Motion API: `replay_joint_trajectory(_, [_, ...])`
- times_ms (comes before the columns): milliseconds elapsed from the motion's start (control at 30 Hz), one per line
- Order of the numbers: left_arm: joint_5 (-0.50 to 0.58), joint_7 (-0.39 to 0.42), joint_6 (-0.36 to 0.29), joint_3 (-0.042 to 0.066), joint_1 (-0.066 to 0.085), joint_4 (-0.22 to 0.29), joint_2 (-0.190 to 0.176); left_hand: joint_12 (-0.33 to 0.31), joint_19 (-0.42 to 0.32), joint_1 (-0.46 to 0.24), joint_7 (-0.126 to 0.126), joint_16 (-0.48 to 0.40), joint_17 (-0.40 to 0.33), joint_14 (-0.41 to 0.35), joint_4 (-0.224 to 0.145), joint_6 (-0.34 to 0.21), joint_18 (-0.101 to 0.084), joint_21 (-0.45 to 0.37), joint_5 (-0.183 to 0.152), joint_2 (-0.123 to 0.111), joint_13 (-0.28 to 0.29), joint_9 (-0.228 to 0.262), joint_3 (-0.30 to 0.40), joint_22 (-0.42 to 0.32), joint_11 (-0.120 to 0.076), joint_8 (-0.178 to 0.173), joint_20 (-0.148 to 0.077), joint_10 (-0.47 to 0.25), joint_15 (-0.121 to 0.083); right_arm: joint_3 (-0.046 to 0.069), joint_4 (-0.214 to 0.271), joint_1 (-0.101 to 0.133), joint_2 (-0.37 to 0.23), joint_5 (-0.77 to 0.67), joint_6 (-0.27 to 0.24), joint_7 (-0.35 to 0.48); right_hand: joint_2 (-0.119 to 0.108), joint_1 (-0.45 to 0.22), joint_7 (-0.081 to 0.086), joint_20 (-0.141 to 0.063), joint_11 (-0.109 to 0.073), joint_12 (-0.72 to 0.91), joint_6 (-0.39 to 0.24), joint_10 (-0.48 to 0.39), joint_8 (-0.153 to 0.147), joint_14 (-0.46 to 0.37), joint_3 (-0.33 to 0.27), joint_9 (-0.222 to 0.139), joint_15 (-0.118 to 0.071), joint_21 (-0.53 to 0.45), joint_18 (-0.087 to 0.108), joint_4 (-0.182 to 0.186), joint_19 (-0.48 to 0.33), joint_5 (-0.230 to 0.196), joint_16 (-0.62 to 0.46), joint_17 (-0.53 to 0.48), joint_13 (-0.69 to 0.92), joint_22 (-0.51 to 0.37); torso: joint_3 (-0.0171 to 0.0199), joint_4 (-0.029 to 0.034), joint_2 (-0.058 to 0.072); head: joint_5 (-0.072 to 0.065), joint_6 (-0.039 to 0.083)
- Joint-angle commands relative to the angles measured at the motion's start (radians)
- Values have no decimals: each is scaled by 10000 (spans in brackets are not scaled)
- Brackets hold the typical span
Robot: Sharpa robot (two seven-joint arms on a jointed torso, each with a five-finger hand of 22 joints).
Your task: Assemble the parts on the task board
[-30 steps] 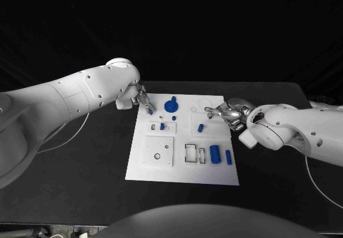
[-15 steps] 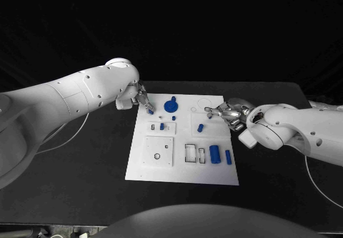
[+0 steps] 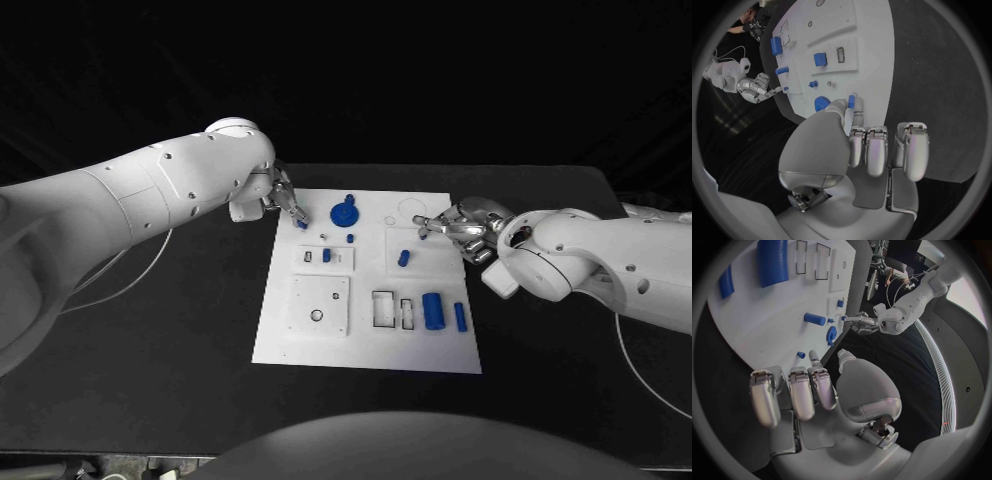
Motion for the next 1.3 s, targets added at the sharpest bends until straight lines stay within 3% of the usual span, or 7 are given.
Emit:
replay_joint_trajectory(33, [57, 157, -319, 63, 114, 289, -178, 25, 1020, 66, -37, 26, 2631, 1021, -12, 59, -75, 24, 58, -23, 2635, 19, 25, 2635, -72, 62, 74, 1077, -71, -3, -10, -9, -5, -34, 116, -11, 23, 105, 75, 71, 76, 28, -28, 1048, 65, 1041, -70, 16, 73, 45, -140, -12, 1065, 47, 41, 2634, 2634, 2634, 9, 10, -3, 11, 1])
replay_joint_trajectory(367, [172, -583, 193, 114, 595, 1833, -1112, 25, 1020, 20, -42, 26, 2631, 1021, 69, 102, -75, 24, 42, -87, 2635, 36, -60, 2635, -75, 77, 96, 1077, -86, -3, -12, -10, -4, -34, 92, -18, 23, 105, 75, 71, 76, 28, -28, 1048, 65, 1041, -70, 16, 73, 45, -140, -12, 1065, 47, 41, 2634, 2634, 2634, 10, 11, 5, 78, 1])
replay_joint_trajectory(500, [306, -1149, 339, 38, 670, 2444, -1420, 25, 1020, -3, -43, 26, 2631, 1021, 105, 109, -75, 24, 39, -104, 2635, 38, -97, 2635, -78, 75, 105, 1077, -91, -3, -12, -10, -7, -34, 68, -20, 23, 105, 75, 71, 76, 28, -28, 1048, 65, 1041, -70, 16, 73, 45, -140, -12, 1065, 47, 41, 2634, 2634, 2634, 3, 6, 9, 99, 1])
replay_joint_trajectory(833, [395, -2242, 346, -47, 711, 3379, -1682, 25, 1020, -88, -41, 26, 2631, 1021, 178, 126, -75, 24, 39, -137, 2635, 42, -195, 2635, -78, 69, 126, 1077, -101, -3, 10, -11, 4, -39, -156, 254, 59, 169, 76, 75, 80, 28, 4, 1048, 98, 1041, -92, 28, 78, 45, -140, -22, 1065, 80, 41, 2634, 2634, 2634, -6, 2, 14, 167, 1])
replay_joint_trajectory(1300, [464, -2325, 233, -242, 628, 3766, -1675, 25, 1020, -103, -44, 26, 2631, 1021, 191, 139, -75, 24, 48, -100, 2635, 44, -197, 2635, -82, 70, 133, 1077, -104, -3, -27, -17, 18, -46, -265, 454, 59, 169, 76, 75, 80, 28, 4, 1048, 98, 1041, -92, 28, 78, 45, -140, -22, 1065, 80, 41, 2634, 2634, 2634, -2, -10, 6, 271, 1])
